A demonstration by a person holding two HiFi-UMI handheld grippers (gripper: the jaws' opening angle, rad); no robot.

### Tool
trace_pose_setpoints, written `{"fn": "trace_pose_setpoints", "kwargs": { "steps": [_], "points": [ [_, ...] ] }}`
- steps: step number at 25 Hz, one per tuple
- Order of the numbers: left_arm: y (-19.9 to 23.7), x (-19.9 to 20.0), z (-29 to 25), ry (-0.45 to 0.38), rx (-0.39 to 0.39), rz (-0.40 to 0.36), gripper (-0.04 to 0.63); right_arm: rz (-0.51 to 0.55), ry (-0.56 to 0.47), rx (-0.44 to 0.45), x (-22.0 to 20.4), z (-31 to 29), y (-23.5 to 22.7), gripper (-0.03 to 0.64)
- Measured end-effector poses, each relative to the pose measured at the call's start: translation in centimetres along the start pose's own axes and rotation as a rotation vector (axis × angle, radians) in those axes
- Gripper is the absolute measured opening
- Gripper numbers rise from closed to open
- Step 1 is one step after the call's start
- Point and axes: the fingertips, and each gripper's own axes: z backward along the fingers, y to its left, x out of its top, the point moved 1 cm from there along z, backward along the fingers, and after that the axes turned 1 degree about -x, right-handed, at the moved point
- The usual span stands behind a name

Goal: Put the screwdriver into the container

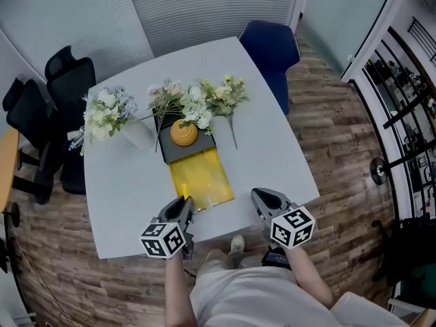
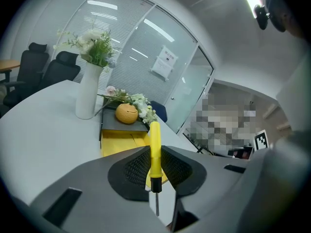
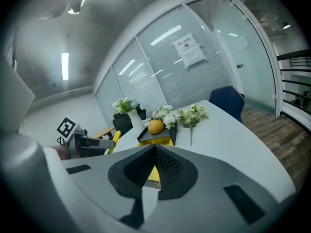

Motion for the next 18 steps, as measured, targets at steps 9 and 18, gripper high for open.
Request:
{"fn": "trace_pose_setpoints", "kwargs": {
  "steps": [9,18],
  "points": [
    [-0.1,0.7,-0.6,-0.007,0.003,-0.001,0.067,0.005,-0.033,0.009,1.9,-0.6,-0.6,0.015],
    [0.6,1.5,-2.4,0.006,-0.003,-0.004,0.067,0.009,-0.029,0.001,2.6,-1.8,-1.8,0.015]
  ]
}}
